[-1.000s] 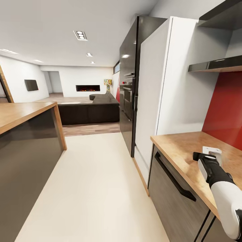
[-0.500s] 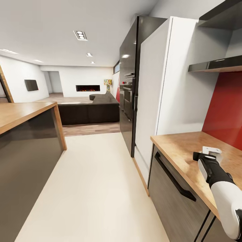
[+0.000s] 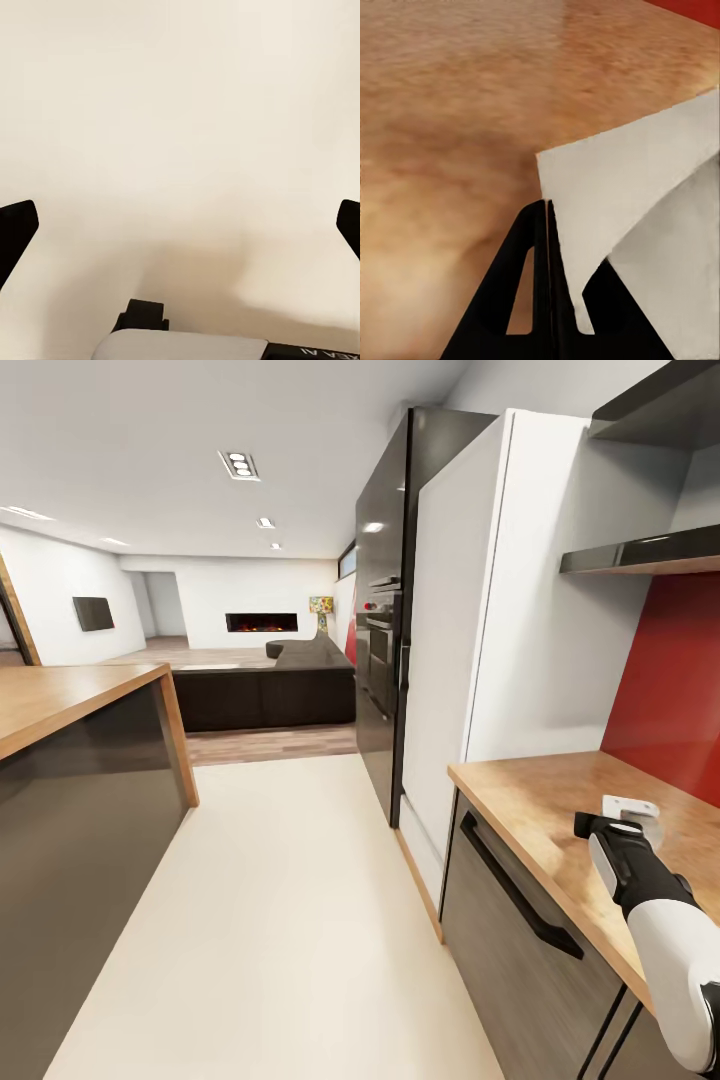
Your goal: Set up a coffee station on the kitchen countertop: keep the coffee maker on the countertop, move the bottle of coffee from the kitchen shelf to the counter next to the coffee maker, place a paper coffee filter on top of the coffee maker, put the saucer next to the coffee maker with the coffee cup on the saucer, and place the electric kettle next to the coffee maker.
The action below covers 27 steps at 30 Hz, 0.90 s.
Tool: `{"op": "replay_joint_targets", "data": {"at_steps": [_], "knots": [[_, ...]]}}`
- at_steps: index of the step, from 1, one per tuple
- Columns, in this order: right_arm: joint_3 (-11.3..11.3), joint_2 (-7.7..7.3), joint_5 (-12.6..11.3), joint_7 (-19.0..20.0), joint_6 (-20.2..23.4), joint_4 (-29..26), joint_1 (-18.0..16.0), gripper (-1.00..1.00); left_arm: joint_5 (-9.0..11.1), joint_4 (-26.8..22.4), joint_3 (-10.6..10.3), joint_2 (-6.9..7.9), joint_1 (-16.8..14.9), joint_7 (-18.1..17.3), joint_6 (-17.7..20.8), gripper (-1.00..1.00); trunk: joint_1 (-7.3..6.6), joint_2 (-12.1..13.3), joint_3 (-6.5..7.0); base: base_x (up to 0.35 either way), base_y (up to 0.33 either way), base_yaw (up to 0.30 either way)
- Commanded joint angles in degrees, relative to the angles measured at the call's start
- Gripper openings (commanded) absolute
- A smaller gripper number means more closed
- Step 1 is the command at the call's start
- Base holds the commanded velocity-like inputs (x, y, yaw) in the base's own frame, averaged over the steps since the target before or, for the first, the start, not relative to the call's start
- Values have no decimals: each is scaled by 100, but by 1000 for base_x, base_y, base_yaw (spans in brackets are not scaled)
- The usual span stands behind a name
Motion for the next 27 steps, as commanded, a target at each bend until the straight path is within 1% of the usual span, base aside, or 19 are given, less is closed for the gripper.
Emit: {"op": "replay_joint_targets", "data": {"at_steps": [1, 27], "knots": [[-11, 3, 40, 2, 39, -8, -3, -100, 36, -9, 8, -3, 2, -5, -5, 100, 0, -3, -5, 0, 0, 0], [-11, 3, 40, 2, 39, -8, -2, -100, 36, -9, 8, -3, 2, -5, -5, 100, 0, -3, -5, 0, 0, 0]]}}
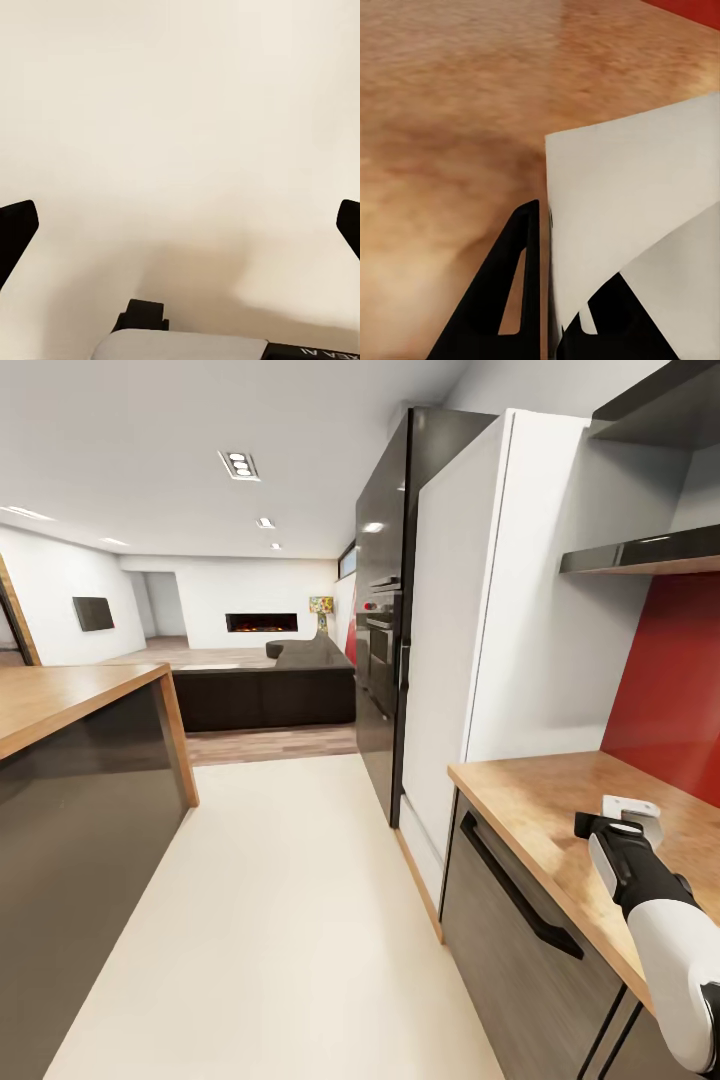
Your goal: Set up a coffee station on the kitchen countertop: keep the coffee maker on the countertop, move the bottle of coffee from the kitchen shelf to the counter next to the coffee maker, place a paper coffee filter on top of the coffee maker, put the saucer next to the coffee maker with the coffee cup on the saucer, and place the electric kettle next to the coffee maker.
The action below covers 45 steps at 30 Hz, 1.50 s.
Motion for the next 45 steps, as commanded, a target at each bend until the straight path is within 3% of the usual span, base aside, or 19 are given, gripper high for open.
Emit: {"op": "replay_joint_targets", "data": {"at_steps": [1, 9, 33, 39, 45], "knots": [[-17, 3, 32, 27, 35, -9, -3, -100, 34, -9, 8, -3, 2, -5, -4, 100, 0, -3, -5, 0, 0, 0], [-22, -3, 32, 29, 35, -9, -2, -100, 32, -9, 8, -3, 2, -5, -4, 100, 0, -3, -5, 0, 0, 0], [-10, 4, 30, 44, 74, -529, 0, -100, 30, -9, 8, -3, 2, -5, -4, 100, -527, 960, 426, 0, 0, 0], [2, 5, -194, 45, 109, -929, 1, -100, 30, -9, 8, -3, 2, -5, -4, 100, -659, 1200, 533, 0, 0, 0], [11, 5, -303, 45, 114, -1012, 1, -100, 28, -9, 8, -3, 2, -5, -4, 100, -659, 1200, 533, 0, 0, 0]]}}
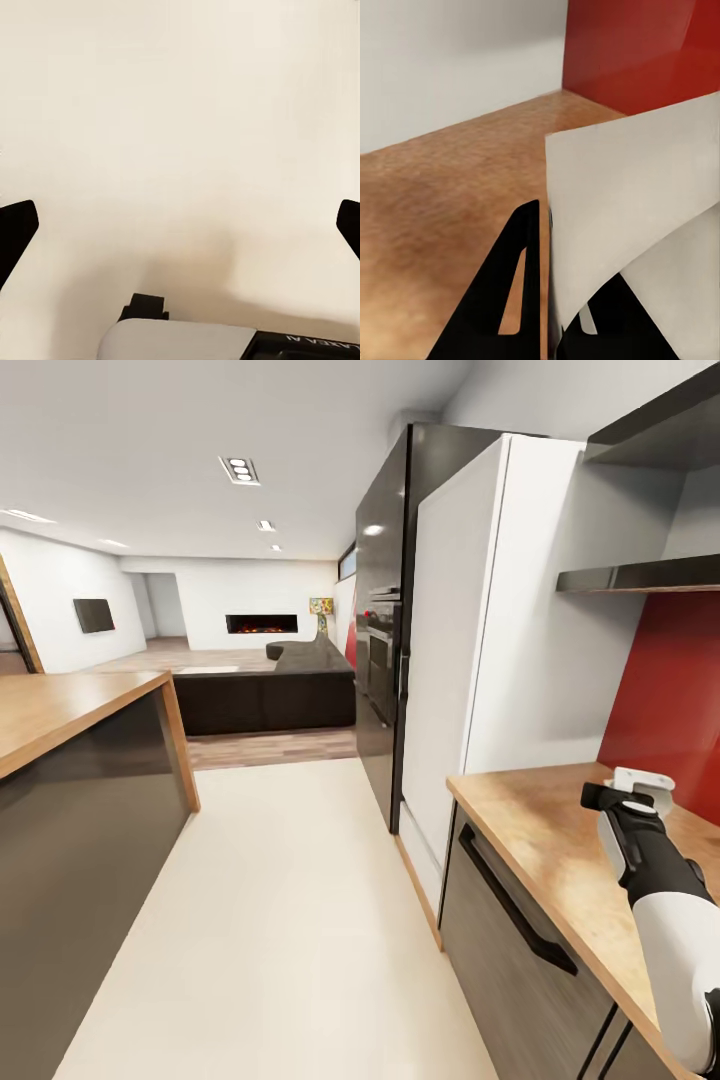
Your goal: Set up a coffee station on the kitchen countertop: keep the coffee maker on the countertop, move the bottle of coffee from the kitchen shelf to the counter next to the coffee maker, place a paper coffee filter on top of the coffee maker, put the saucer next to the coffee maker with the coffee cup on the saucer, and place the electric kettle next to the coffee maker.
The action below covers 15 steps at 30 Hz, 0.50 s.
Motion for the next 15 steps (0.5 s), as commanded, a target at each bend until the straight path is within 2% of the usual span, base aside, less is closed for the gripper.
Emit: {"op": "replay_joint_targets", "data": {"at_steps": [1, 3, 11, 15], "knots": [[-1, 3, -7, 15, 32, -23, -3, -100, 37, -9, 8, -3, 2, -5, -4, 100, 0, -4, -6, 0, 0, 0], [7, 20, -33, 83, 33, -143, 5, -100, 38, -9, 8, -3, 2, -3, -4, 100, 0, -4, -6, 0, 0, 0], [14, 72, -49, 153, 58, -639, 225, -100, 35, -9, 8, -3, 2, 0, -4, 100, -175, 317, 138, 0, 0, 0], [9, 99, -154, 155, 316, -875, 306, -100, 35, -9, 8, -3, 2, -1, -4, 100, -263, 478, 210, 0, 0, 0]]}}
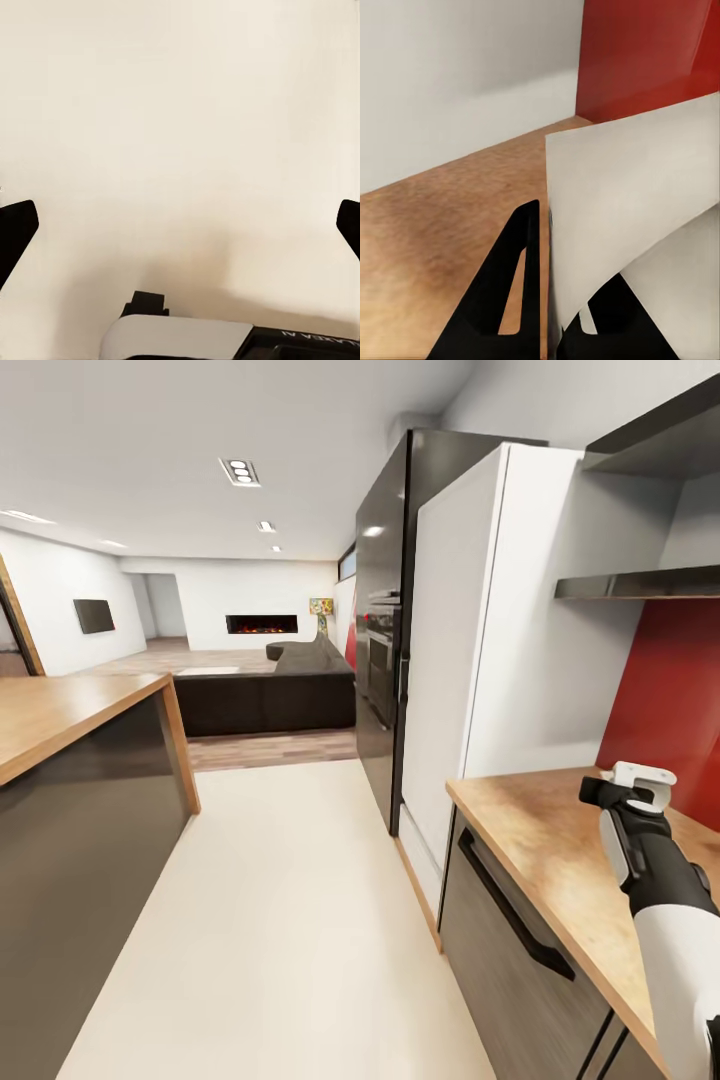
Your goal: Set up a coffee station on the kitchen countertop: keep the coffee maker on the countertop, move the bottle of coffee from the kitchen shelf to the counter next to the coffee maker, place a paper coffee filter on top of the coffee maker, put the saucer next to the coffee maker with the coffee cup on the saucer, and place the electric kettle next to the coffee maker.
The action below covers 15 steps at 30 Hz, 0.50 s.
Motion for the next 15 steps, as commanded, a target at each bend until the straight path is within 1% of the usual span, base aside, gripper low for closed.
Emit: {"op": "replay_joint_targets", "data": {"at_steps": [1, 4, 10, 14, 15], "knots": [[-1, 4, -53, 8, 124, -75, 13, -100, 35, -9, 9, -3, 2, -5, -4, 100, -22, 38, 13, 0, 0, 0], [3, 9, -95, 9, 224, -166, 33, -100, 35, -9, 9, -3, 2, -3, -4, 100, -88, 158, 67, 0, 0, 0], [6, 12, -120, 20, 278, -301, 105, -100, 35, -9, 10, -3, 2, -1, -4, 100, -220, 399, 174, 0, 0, 0], [11, 16, -125, 118, 297, -669, 312, -100, 35, -9, 10, -3, 2, -1, -4, 100, -308, 559, 246, 0, 0, 0], [16, 18, -126, 148, 305, -853, 413, -100, 35, -9, 10, -3, 2, -2, -4, 100, -330, 599, 264, 0, 0, 0]]}}
